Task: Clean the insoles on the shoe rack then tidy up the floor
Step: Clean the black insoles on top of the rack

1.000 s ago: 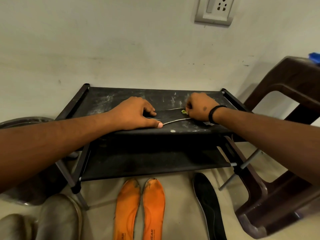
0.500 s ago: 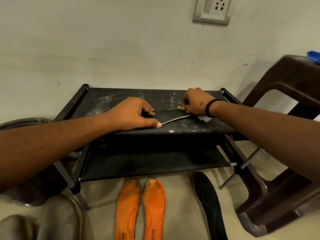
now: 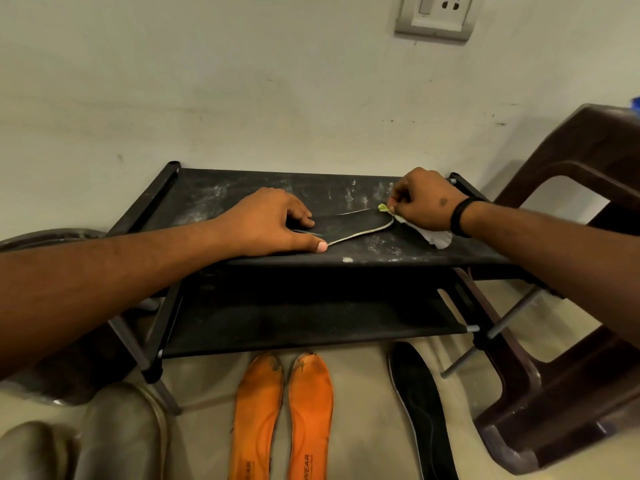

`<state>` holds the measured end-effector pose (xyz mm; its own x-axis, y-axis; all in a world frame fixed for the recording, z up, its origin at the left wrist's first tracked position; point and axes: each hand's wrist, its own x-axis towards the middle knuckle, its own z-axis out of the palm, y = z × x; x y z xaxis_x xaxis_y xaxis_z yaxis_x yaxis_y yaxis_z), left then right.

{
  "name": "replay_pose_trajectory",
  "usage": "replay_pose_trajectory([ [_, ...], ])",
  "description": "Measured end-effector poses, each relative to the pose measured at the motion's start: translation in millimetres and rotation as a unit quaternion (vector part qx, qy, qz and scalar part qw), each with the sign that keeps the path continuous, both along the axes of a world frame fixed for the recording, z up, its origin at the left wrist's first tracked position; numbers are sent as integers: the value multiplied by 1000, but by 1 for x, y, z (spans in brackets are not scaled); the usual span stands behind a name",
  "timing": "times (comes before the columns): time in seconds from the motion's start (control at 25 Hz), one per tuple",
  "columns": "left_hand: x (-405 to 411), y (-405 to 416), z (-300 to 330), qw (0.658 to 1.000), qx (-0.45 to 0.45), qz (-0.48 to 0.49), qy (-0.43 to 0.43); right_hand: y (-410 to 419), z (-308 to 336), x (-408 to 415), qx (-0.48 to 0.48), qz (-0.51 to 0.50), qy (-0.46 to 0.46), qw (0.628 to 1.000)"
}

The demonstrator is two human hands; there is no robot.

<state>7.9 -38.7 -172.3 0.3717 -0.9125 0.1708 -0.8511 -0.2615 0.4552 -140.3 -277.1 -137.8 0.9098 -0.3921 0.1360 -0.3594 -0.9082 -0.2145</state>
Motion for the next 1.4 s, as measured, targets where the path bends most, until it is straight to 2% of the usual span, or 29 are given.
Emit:
replay_pose_trajectory([
  [0.12, -1, 0, 2, 1000, 2, 3, 4, 13, 5, 4, 13, 28, -46, 998],
  [0.24, -3, 0, 4, 1000, 6, -1, 5, 37, -1, 8, 27, 95, 35, 994],
  [0.32, -3, -2, 8, 1000, 17, -3, 20, 45, -3, 10, 32, 108, 52, 992],
  [0.56, 7, -29, 27, 998, 43, 27, 46, 39, 8, 14, 150, 27, -117, 981],
  [0.76, 10, -53, 51, 993, 59, 22, 95, 48, 11, 15, 223, 9, -162, 961],
  [0.84, 13, -53, 67, 995, 19, 41, 86, 53, 17, 15, 251, 20, -201, 947],
  [0.92, 14, -49, 85, 991, -71, 82, 78, 57, 29, 15, 260, 31, -255, 931],
  [1.08, 17, -29, 114, 948, -243, 167, 117, 61, 50, 17, 173, 36, -330, 928],
  [1.16, 18, -20, 117, 925, -281, 195, 164, 60, 54, 18, 150, 23, -335, 930],
  [1.24, 11, -16, 106, 889, -288, 210, 287, 59, 53, 17, 151, 14, -334, 930],
  [1.32, 1, -15, 85, 858, -236, 204, 409, 59, 51, 16, 152, 11, -325, 933],
  [1.4, -2, -12, 65, 851, -157, 191, 463, 59, 48, 17, 152, 9, -318, 936],
])
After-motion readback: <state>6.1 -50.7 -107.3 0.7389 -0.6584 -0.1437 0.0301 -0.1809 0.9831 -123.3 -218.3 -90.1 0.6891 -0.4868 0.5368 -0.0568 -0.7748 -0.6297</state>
